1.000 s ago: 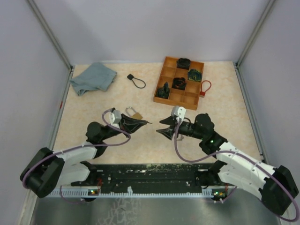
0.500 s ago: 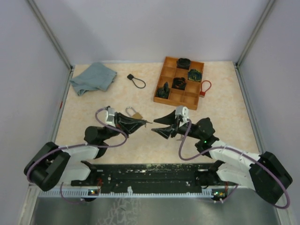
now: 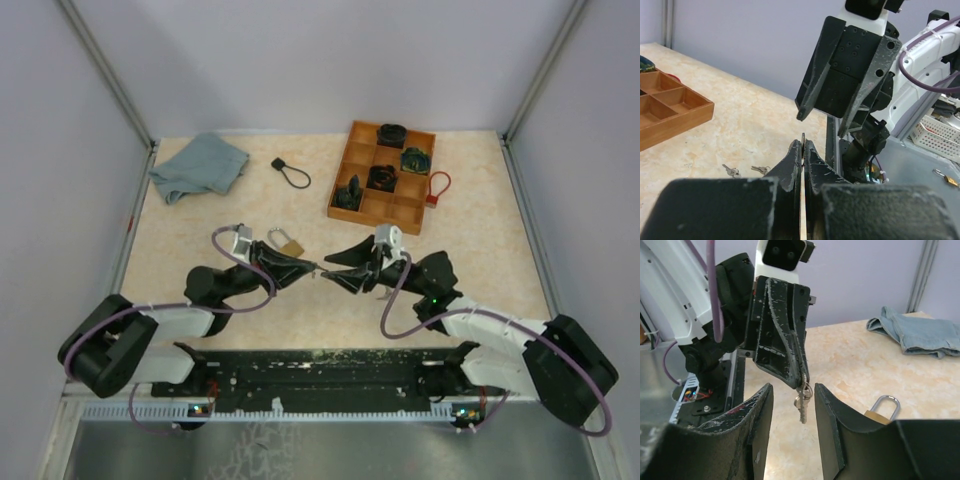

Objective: Unlock with the key

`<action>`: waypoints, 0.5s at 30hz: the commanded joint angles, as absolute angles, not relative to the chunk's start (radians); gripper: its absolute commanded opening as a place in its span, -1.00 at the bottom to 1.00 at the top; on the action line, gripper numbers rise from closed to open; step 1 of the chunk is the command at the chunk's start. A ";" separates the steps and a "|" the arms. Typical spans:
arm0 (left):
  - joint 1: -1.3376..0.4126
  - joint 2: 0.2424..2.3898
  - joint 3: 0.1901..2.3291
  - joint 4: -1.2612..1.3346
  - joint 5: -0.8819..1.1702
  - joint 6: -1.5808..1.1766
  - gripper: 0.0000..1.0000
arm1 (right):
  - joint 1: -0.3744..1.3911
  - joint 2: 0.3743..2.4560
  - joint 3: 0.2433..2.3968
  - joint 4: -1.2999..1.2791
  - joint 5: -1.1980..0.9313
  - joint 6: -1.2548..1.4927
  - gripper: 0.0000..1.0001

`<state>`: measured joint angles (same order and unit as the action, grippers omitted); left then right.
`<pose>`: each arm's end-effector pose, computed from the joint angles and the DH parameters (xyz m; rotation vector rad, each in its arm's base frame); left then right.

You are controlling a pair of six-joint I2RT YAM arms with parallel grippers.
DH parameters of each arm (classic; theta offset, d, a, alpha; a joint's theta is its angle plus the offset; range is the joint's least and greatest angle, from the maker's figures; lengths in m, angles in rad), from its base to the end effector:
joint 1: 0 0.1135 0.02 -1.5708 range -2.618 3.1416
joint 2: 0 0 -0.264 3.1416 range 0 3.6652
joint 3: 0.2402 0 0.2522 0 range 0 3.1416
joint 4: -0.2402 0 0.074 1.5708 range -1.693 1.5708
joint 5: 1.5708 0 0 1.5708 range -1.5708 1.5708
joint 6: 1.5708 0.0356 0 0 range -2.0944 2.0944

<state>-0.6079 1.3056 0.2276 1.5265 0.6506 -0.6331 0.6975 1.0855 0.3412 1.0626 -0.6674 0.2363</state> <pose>0.1615 -0.1386 0.2252 0.6244 1.1996 -1.4294 0.1503 0.1547 0.2571 -0.8934 1.1105 1.1976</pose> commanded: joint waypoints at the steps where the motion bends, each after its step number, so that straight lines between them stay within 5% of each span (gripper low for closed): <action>1: -0.606 1.281 0.246 1.789 0.681 -0.653 -1.00 | 0.697 1.108 0.367 1.094 -0.639 0.233 -0.22; 15: -0.608 1.266 0.243 1.789 0.689 -0.652 -1.00 | 0.696 1.167 0.399 1.092 -0.737 0.253 -0.56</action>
